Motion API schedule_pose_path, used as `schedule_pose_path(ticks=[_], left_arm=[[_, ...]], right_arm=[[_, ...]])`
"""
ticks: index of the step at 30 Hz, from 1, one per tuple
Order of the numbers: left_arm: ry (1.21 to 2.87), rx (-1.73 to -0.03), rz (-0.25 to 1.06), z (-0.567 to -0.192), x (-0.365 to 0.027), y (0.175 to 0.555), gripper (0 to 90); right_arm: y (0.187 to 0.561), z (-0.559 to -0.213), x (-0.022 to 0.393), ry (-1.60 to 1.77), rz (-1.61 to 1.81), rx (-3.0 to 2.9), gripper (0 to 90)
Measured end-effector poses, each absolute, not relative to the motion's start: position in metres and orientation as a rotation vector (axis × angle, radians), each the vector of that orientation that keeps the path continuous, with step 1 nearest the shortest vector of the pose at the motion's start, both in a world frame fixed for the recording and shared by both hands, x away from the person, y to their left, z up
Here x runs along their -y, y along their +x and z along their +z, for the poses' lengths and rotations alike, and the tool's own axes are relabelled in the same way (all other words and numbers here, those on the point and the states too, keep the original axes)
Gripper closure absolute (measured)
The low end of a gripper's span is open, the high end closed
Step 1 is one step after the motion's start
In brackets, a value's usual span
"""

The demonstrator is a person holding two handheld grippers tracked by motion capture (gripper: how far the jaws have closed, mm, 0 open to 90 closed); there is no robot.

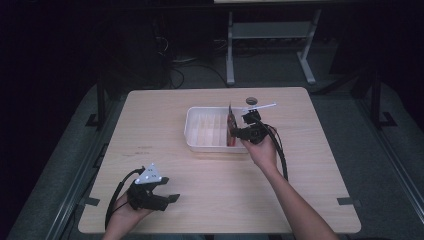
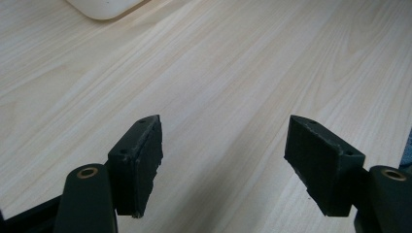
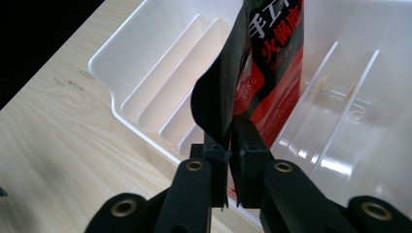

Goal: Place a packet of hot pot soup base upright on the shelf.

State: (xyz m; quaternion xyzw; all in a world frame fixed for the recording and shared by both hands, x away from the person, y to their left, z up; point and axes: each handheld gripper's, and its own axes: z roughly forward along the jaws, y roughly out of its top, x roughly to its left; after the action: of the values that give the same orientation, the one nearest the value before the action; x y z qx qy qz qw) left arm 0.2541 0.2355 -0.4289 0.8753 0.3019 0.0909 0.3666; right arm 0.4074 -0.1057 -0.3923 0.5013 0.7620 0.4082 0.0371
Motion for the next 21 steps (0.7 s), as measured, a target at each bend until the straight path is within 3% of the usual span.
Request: schedule_pose_path(ticks=[21], left_arm=[[2.245, -0.777, 0.240, -0.4277, -0.2372, 0.2545, 29.6]], right_arm=[[0.4051, -0.3895, 0.1091, 1.533, 1.258, -2.364, 69.2]])
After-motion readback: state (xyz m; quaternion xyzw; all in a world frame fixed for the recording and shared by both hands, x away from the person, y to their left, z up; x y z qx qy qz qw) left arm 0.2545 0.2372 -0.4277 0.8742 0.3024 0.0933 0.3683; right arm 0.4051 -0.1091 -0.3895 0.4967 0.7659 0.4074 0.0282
